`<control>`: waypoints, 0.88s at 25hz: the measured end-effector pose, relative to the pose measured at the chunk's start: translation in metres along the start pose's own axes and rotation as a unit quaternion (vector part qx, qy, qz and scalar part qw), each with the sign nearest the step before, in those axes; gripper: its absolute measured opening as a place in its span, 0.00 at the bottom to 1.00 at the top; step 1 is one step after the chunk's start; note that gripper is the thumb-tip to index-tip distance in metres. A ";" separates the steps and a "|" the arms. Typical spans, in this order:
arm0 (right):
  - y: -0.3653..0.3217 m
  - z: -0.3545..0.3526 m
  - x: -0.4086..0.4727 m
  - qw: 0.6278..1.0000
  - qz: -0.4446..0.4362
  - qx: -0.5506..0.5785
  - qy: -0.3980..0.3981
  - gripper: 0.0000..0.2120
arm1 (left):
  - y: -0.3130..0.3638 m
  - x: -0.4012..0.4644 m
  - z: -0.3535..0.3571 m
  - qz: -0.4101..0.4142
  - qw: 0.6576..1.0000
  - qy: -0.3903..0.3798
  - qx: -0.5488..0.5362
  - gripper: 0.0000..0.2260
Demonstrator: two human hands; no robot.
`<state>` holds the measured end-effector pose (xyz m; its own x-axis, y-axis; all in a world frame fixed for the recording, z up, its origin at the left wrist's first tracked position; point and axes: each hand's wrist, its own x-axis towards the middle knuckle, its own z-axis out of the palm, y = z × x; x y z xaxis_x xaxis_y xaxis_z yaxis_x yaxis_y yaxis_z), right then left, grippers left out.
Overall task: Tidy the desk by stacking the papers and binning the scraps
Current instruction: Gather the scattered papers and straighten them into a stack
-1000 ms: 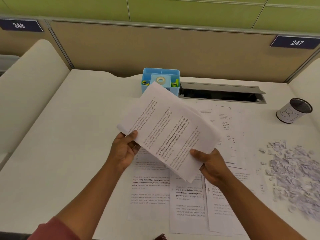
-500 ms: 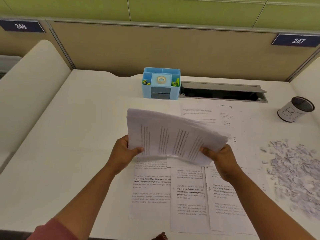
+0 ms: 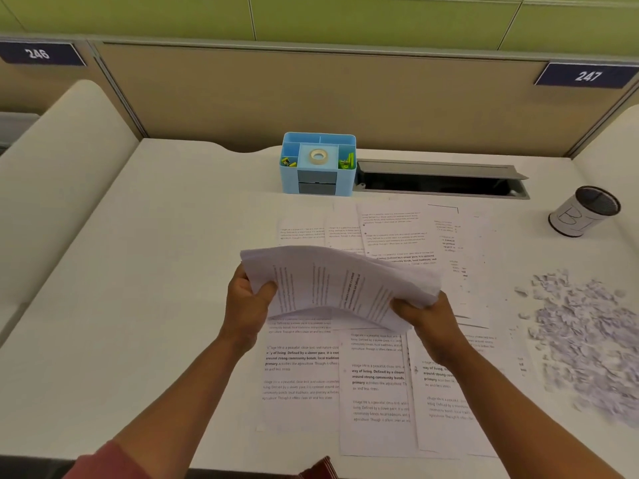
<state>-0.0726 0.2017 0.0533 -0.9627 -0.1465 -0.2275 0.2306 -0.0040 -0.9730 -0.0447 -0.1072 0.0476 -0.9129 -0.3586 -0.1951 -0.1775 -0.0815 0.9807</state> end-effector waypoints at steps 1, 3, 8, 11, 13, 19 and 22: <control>0.003 0.000 -0.002 1.000 0.004 -0.003 -0.007 0.22 | -0.001 -0.002 0.000 0.004 1.000 0.006 0.002 0.17; 0.007 0.000 -0.004 1.000 0.008 -0.011 -0.012 0.24 | -0.001 -0.003 -0.001 0.016 1.000 0.022 0.003 0.19; 0.009 0.004 -0.006 1.000 0.007 -0.027 -0.001 0.25 | 0.000 -0.003 -0.002 0.009 1.000 -0.002 0.019 0.21; 0.008 0.007 -0.006 0.999 0.014 -0.034 0.013 0.23 | 0.000 -0.002 0.001 0.004 1.000 -0.008 0.021 0.22; 0.006 0.008 -0.005 0.999 0.017 -0.042 0.012 0.17 | 0.002 -0.003 0.001 0.008 0.999 0.004 0.036 0.20; 0.006 0.010 -0.010 0.999 0.019 -0.035 -0.008 0.22 | -0.006 -0.007 0.001 0.003 0.999 0.018 0.035 0.18; 0.008 0.009 -0.011 0.999 0.022 -0.033 -0.014 0.24 | -0.011 -0.004 0.001 -0.015 0.999 0.008 0.027 0.18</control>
<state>-0.0592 0.1941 0.0485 -0.9476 -0.1722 -0.2690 0.2610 0.0680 -0.9629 -0.0392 -0.1043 0.0375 -0.9012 -0.3716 -0.2233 -0.2240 -0.0417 0.9737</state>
